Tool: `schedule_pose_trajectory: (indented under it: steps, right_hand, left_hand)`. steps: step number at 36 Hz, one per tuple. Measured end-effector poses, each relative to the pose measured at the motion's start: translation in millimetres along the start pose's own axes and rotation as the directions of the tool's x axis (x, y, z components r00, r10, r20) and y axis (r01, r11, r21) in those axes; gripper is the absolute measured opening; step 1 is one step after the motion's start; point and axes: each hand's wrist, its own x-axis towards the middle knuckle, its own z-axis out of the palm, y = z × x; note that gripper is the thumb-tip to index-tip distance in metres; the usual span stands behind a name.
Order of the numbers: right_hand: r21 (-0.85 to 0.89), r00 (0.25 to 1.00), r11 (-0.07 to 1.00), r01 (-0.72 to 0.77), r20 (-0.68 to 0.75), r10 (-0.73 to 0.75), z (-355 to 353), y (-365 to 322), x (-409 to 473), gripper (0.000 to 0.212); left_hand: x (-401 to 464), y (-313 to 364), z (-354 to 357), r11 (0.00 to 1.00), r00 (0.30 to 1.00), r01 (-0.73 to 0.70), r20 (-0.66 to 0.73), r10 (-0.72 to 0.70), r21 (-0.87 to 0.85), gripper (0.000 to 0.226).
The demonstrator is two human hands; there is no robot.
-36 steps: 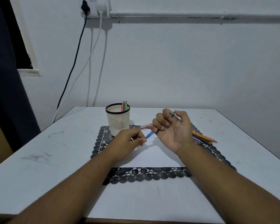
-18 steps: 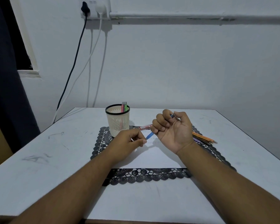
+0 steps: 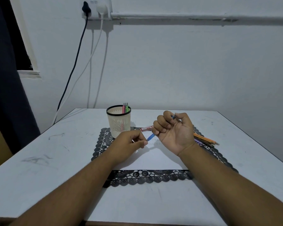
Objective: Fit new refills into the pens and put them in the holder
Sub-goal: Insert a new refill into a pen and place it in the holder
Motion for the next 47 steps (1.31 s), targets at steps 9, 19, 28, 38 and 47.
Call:
schedule_pose_trajectory:
  steps: [9, 19, 28, 38, 47]
  right_hand:
    - [0.01, 1.0, 1.0, 0.005, -0.005, -0.005, 0.9, 0.5, -0.1, 0.027]
    - [0.016, 1.0, 1.0, 0.005, -0.016, -0.005, 0.3, 1.5, 0.4, 0.027]
    - [0.028, 1.0, 1.0, -0.002, -0.015, 0.002, -1.9, 1.6, 0.7, 0.026]
    - [0.025, 1.0, 1.0, -0.008, -0.016, 0.008, -2.9, 2.5, 1.0, 0.027]
    - [0.023, 0.999, 1.0, -0.018, -0.026, 0.018, -2.6, 1.3, 0.7, 0.026]
  left_hand:
    - [-0.2, -0.7, -0.6, 1.0, 1.0, -0.002, 0.003, 0.002, -0.01, 0.014]
    - [0.4, -1.4, -0.7, 1.0, 1.0, 0.01, 0.006, -0.01, 0.0, 0.013]
    - [-0.4, -2.0, -0.1, 1.0, 1.0, 0.012, 0.006, -0.012, -0.005, 0.012]
    - [-1.1, -2.4, 1.2, 1.0, 1.0, 0.017, 0.011, -0.017, -0.017, 0.013]
    - [-0.1, -4.0, 1.1, 1.0, 1.0, 0.014, 0.019, -0.014, -0.02, 0.013]
